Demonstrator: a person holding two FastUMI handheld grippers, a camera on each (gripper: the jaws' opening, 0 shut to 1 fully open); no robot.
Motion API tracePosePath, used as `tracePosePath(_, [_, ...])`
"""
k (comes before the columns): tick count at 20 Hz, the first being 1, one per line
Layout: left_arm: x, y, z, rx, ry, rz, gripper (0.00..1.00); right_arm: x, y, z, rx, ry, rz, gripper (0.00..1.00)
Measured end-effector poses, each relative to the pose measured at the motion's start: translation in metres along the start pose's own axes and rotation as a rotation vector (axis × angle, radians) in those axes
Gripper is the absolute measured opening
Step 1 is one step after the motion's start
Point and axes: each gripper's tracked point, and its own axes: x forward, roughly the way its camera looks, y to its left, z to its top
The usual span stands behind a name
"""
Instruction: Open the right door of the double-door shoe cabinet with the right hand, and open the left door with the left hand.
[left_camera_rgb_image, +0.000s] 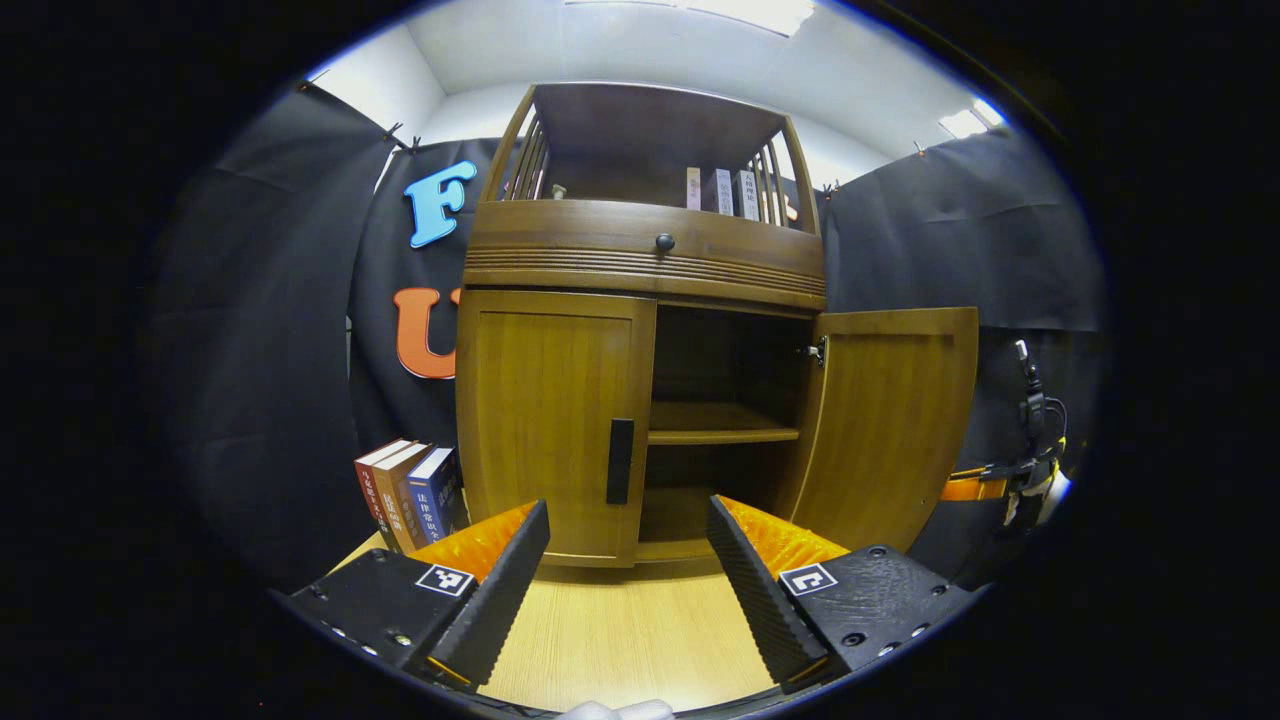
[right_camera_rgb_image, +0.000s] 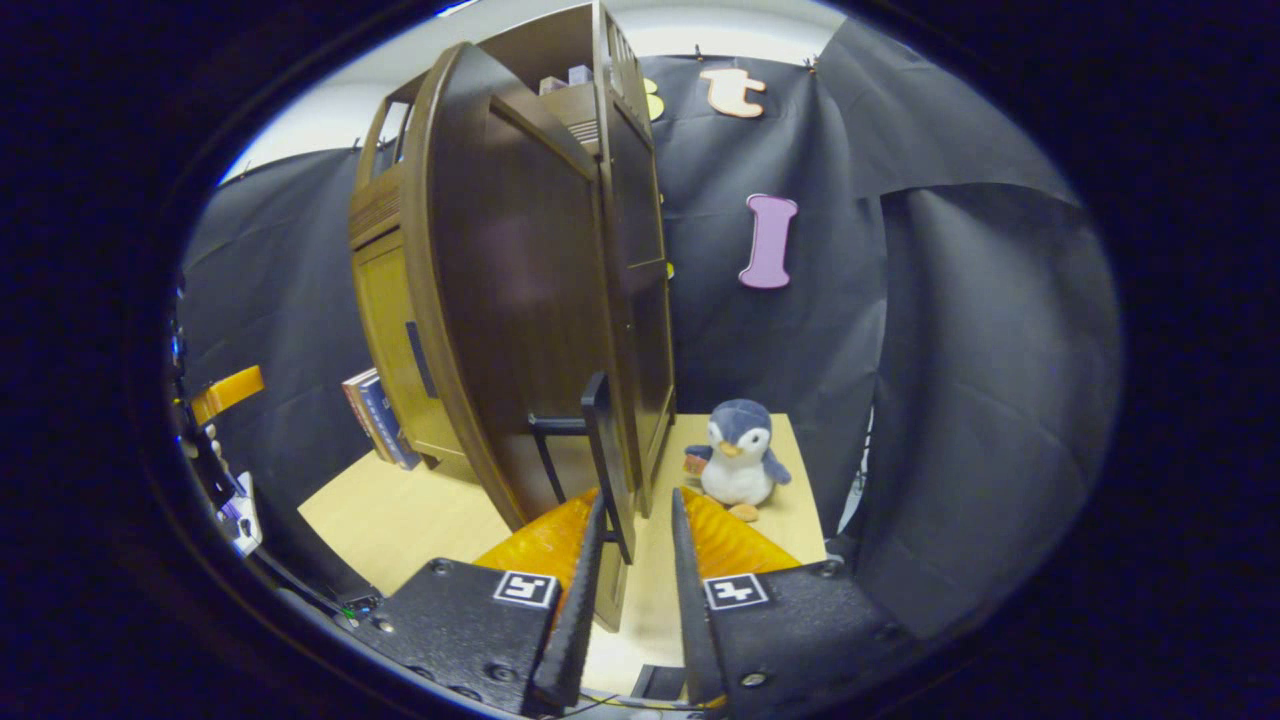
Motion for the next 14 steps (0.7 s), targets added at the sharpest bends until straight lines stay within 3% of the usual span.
tracePosePath(1, [0.000, 0.002, 0.001, 0.000, -0.002, -0.004, 0.95, -0.008, -0.005, 0.002, 0.005, -0.013, -0.032, 0.56])
tracePosePath(5, [0.004, 0.015, 0.003, 0.010, 0.005, -0.005, 0.95, -0.060, -0.014, 0.028, -0.019, -0.092, -0.193, 1.00])
tracePosePath(12, [0.017, 0.037, 0.006, 0.008, 0.016, -0.017, 0.95, -0.093, 0.065, 0.063, -0.091, -0.226, -0.315, 0.99])
tracePosePath(14, [0.016, 0.046, 0.006, 0.019, 0.015, -0.018, 0.95, -0.093, 0.096, 0.071, -0.106, -0.263, -0.319, 1.00])
